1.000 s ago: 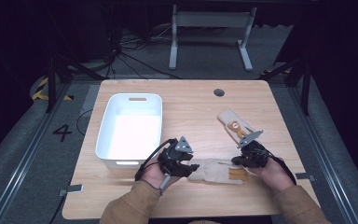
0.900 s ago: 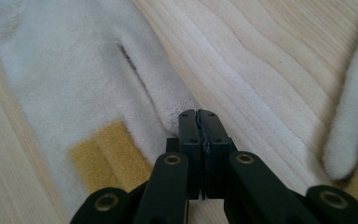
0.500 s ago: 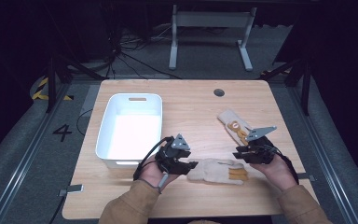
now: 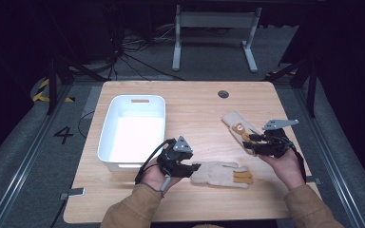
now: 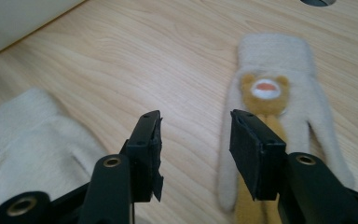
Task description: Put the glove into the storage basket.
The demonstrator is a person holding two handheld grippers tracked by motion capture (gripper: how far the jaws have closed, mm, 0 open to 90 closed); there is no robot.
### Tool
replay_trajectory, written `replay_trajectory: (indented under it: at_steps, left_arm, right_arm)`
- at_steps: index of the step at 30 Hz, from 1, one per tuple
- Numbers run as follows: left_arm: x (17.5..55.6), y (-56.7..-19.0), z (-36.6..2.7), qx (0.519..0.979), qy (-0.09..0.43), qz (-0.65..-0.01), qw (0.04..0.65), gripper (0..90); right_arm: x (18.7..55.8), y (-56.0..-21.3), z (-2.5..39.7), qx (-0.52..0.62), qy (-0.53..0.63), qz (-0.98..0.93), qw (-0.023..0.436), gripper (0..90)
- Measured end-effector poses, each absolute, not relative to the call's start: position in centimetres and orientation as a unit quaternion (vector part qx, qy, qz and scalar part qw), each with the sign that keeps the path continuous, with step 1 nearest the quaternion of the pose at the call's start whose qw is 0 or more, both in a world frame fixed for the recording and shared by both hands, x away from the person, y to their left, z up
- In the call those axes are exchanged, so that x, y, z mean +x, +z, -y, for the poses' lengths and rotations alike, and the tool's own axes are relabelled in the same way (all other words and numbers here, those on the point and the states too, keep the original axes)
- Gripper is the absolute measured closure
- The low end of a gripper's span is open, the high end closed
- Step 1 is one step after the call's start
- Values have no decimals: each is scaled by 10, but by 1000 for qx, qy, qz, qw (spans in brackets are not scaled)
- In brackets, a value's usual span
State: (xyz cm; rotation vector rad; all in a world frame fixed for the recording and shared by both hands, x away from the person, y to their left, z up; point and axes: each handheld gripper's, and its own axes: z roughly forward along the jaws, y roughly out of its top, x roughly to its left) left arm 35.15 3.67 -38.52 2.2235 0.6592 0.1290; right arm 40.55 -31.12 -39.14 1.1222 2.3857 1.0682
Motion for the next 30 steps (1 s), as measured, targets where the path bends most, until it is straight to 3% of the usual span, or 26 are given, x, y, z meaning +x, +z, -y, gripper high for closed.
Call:
replay_trajectory:
  at_steps: [4, 15, 30]
  left_arm:
    - [352, -385, -38, 878, 51, -262, 397, 523]
    - [352, -386, -41, 877, 53, -265, 397, 520]
    - [353, -387, -42, 877, 52, -267, 396, 515]
  right_arm:
    - [427, -385, 316, 414, 360, -822, 155, 488]
    - [464, -395, 320, 441, 338, -817, 156, 458]
    - [488, -425, 313, 454, 278, -838, 123, 533]
